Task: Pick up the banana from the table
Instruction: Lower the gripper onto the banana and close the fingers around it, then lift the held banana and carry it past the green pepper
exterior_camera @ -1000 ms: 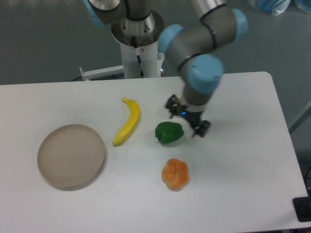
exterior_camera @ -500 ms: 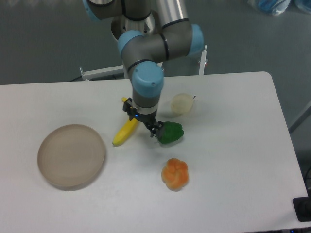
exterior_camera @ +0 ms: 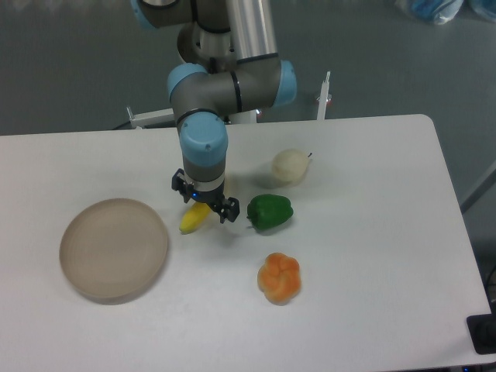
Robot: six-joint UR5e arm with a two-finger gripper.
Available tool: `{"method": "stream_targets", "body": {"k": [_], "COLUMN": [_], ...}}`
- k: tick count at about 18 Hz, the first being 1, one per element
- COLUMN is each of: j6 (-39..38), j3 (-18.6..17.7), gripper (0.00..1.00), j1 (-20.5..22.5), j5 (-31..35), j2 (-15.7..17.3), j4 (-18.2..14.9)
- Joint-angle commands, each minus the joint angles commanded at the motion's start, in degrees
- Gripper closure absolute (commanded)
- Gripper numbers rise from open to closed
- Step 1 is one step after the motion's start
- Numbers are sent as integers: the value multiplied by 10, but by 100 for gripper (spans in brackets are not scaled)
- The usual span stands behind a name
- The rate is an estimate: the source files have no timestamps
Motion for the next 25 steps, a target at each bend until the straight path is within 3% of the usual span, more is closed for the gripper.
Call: {"method": "stream_targets", "body": {"k": [5, 9, 10, 13, 19, 25], "j6": [0, -2, -2, 4, 13, 104], "j3": [0, 4, 6, 24, 66, 158], "gripper": [36, 85, 90, 91, 91, 92], "j1": [-4, -4, -4, -2, 12, 76], "j5": [0, 2, 4, 39, 43, 39], "j2": [-3, -3, -1, 18, 33, 29], "j4": [-1, -4, -4, -11, -23, -110]}}
